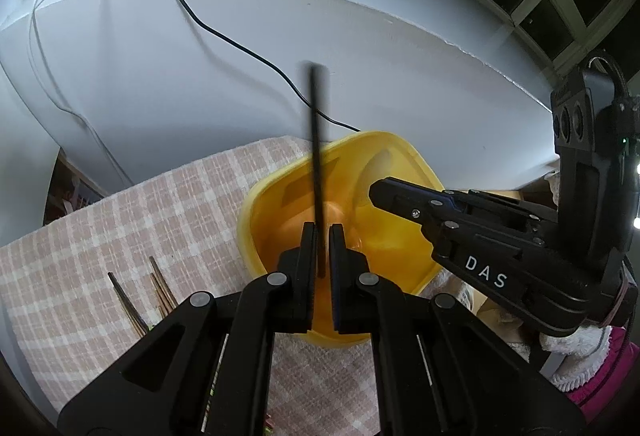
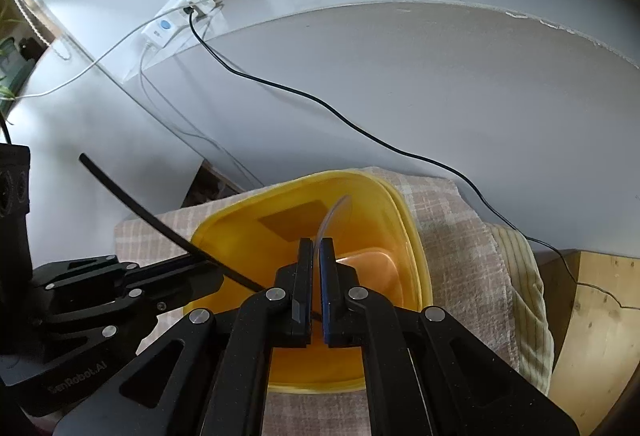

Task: Organize utensils
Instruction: 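Open the right tool over the container while the left tool drops the black chopstick in, then move both tools back down to the remaining utensils on the cloth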

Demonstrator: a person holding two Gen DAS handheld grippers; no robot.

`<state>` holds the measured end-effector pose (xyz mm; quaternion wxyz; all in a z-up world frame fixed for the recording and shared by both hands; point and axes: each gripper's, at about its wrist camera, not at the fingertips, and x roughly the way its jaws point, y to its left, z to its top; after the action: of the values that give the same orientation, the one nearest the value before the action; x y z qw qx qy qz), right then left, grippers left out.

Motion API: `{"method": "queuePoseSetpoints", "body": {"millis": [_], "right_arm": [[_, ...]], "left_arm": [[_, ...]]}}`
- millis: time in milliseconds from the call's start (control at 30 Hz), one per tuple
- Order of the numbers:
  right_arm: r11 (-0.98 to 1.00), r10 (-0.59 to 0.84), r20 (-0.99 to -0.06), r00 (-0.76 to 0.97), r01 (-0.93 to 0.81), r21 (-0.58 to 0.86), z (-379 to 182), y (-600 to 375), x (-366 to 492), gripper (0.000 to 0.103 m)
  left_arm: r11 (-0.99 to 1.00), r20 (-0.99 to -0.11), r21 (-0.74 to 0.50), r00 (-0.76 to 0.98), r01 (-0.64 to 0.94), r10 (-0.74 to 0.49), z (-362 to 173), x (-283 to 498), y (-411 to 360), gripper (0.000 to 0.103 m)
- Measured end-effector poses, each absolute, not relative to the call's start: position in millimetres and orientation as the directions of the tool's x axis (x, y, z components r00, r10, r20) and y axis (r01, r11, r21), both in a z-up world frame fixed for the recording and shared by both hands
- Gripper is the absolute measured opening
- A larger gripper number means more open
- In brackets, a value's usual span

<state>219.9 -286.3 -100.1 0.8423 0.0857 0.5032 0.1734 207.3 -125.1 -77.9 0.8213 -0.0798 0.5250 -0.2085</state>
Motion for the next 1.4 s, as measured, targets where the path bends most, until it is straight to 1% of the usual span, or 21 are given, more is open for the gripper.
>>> {"method": "queuePoseSetpoints", "body": {"millis": [167, 367, 533, 667, 767, 933, 967, 1033, 1067, 1100, 1167, 1200, 1400], "right_arm": [[0.926, 0.376, -0.821, 0.43, -0.198, 0.32, -98, -287, 221, 0.002], [0.916, 0.4, -0.794, 0.458, -0.2, 0.346, -79, -293, 210, 0.002], [0.899, 0.437, -0.753, 0.491, -0.211, 0.384, -58, -299, 191, 0.002], [0.881, 0.472, -0.734, 0.489, -0.237, 0.409, -47, -295, 172, 0.002], [0.869, 0.494, -0.727, 0.477, -0.258, 0.421, -46, -288, 159, 0.002], [0.85, 0.524, -0.735, 0.43, -0.325, 0.415, -51, -261, 135, 0.002], [0.847, 0.525, -0.741, 0.419, -0.341, 0.407, -53, -254, 131, 0.004], [0.84, 0.528, -0.751, 0.395, -0.369, 0.397, -60, -241, 124, 0.011], [0.836, 0.532, -0.757, 0.38, -0.378, 0.398, -64, -235, 121, 0.017], [0.831, 0.537, -0.761, 0.365, -0.382, 0.403, -69, -229, 118, 0.021], [0.826, 0.543, -0.769, 0.338, -0.381, 0.416, -78, -223, 112, 0.021], [0.824, 0.543, -0.778, 0.317, -0.382, 0.419, -87, -218, 109, 0.021], [0.827, 0.517, -0.825, 0.229, -0.384, 0.411, -125, -196, 96, 0.021]], "left_arm": [[0.899, -0.827, -0.363, 0.359, 0.245, -0.431, -78, 207, -119, 0.003], [0.891, -0.805, -0.388, 0.384, 0.236, -0.452, -62, 194, -101, 0.004], [0.889, -0.769, -0.405, 0.447, 0.213, -0.457, -38, 173, -66, 0.003], [0.901, -0.763, -0.402, 0.486, 0.159, -0.426, -32, 157, -27, 0.003], [0.913, -0.775, -0.393, 0.496, 0.108, -0.393, -36, 146, 0, 0.004], [0.921, -0.818, -0.39, 0.46, -0.001, -0.346, -70, 126, 36, 0.004], [0.921, -0.826, -0.388, 0.451, -0.019, -0.339, -79, 122, 42, 0.004], [0.918, -0.84, -0.393, 0.428, -0.059, -0.332, -97, 115, 50, 0.004], [0.912, -0.843, -0.402, 0.419, -0.076, -0.336, -105, 110, 55, 0.004], [0.906, -0.846, -0.412, 0.409, -0.093, -0.343, -112, 107, 57, 0.005], [0.893, -0.852, -0.431, 0.387, -0.133, -0.354, -131, 101, 61, 0.012], [0.884, -0.851, -0.445, 0.376, -0.145, -0.367, -137, 99, 63, 0.013], [0.857, -0.857, -0.481, 0.308, -0.184, -0.414, -178, 95, 51, 0.013]]}}
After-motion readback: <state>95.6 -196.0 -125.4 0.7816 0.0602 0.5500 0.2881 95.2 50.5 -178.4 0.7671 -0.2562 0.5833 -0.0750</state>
